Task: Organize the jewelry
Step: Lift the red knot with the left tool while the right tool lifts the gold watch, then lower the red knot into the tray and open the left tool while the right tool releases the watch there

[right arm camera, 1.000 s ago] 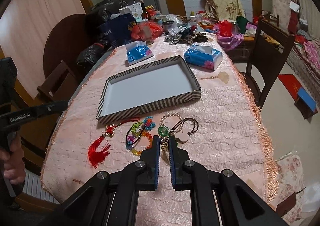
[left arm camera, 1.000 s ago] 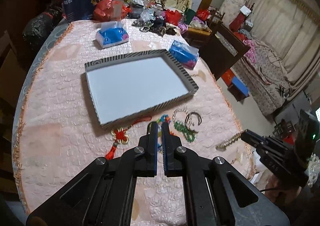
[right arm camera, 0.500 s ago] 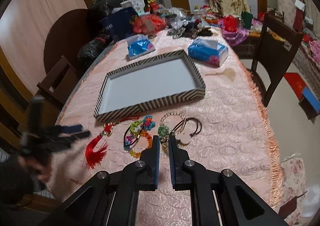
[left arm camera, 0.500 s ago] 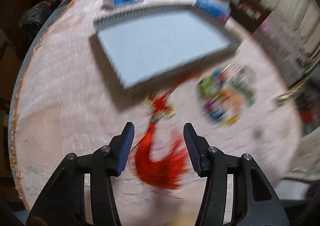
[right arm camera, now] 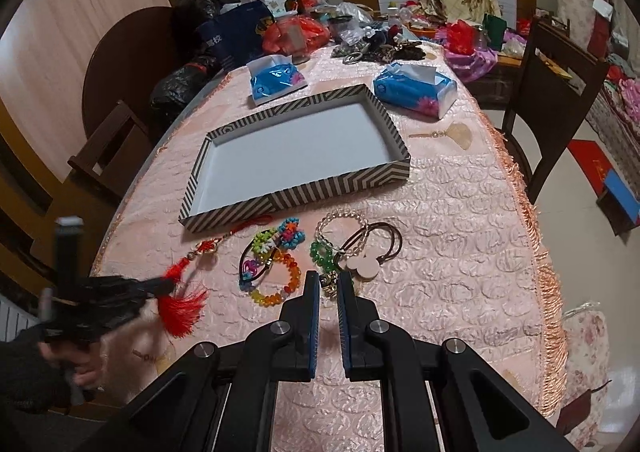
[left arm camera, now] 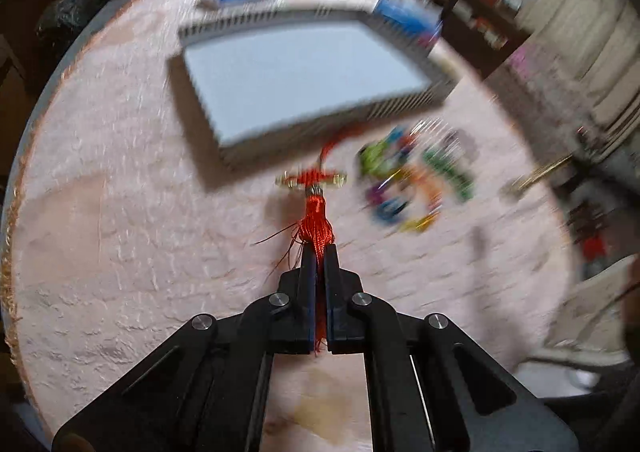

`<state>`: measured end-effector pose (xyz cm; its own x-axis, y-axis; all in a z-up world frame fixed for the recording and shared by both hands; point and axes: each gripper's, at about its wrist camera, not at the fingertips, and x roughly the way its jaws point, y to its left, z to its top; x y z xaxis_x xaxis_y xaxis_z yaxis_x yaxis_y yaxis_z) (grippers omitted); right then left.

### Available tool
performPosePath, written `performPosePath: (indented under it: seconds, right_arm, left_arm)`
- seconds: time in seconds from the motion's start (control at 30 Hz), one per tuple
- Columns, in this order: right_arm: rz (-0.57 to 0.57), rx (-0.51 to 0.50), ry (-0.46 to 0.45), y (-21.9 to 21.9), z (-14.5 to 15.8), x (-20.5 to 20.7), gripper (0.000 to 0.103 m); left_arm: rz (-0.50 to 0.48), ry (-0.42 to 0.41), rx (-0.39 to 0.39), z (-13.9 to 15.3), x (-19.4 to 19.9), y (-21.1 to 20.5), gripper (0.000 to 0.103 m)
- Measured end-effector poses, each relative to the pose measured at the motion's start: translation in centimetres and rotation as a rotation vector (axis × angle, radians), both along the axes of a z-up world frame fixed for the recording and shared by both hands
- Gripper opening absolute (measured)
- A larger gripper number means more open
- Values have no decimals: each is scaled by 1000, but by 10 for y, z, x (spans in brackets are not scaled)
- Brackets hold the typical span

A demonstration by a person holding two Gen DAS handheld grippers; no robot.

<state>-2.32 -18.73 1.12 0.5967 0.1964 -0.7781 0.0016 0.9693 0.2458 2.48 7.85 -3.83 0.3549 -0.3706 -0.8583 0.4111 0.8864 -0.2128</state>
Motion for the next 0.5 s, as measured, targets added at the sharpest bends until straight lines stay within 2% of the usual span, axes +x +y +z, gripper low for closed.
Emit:
performPosePath:
  seconds: [0.07,0.23,0.5]
  right_arm:
    - [-2,6,0,-1,1,1,8]
    - [4,4,-3,-1,2,6,8]
    - [13,-2,-19,-4,6,19,8]
  left_arm:
    - [5,-24,-60,28,0,1,2]
    - [26,-101,-129,81,9,1,2]
    - [49,-164,-171,111,17,1,2]
